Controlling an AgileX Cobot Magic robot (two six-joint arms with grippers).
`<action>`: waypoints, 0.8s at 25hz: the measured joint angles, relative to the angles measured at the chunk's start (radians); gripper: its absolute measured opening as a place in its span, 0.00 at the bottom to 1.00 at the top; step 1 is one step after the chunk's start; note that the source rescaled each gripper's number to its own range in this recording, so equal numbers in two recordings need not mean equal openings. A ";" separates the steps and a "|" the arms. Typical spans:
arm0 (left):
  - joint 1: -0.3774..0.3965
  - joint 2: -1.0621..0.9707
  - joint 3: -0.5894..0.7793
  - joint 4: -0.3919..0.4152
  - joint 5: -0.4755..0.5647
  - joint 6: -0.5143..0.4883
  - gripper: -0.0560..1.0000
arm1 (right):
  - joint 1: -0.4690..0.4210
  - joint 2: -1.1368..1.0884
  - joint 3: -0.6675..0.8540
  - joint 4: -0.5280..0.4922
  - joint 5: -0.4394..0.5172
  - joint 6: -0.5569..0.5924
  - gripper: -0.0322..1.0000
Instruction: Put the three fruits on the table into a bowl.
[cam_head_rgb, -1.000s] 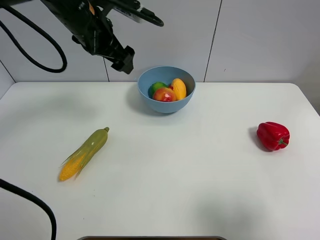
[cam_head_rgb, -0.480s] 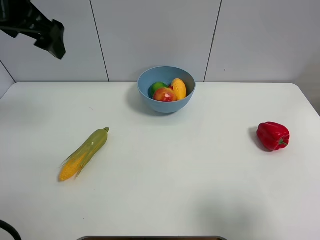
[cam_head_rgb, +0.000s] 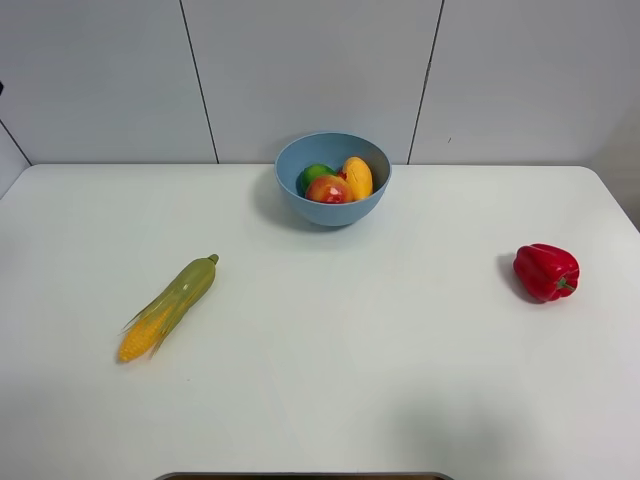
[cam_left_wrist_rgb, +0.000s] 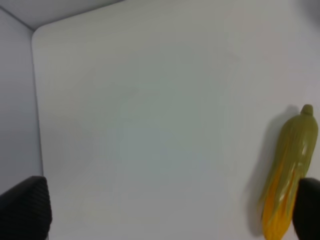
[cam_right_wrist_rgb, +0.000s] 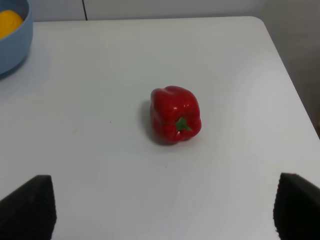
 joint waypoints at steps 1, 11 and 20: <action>0.011 -0.029 0.023 -0.008 0.000 -0.001 1.00 | 0.000 0.000 0.000 0.000 0.000 0.000 0.92; 0.059 -0.376 0.244 -0.061 0.001 -0.003 1.00 | 0.000 0.000 0.000 0.000 0.000 0.000 0.92; 0.059 -0.654 0.439 -0.064 0.004 -0.098 1.00 | 0.000 0.000 0.000 0.000 0.000 0.000 0.92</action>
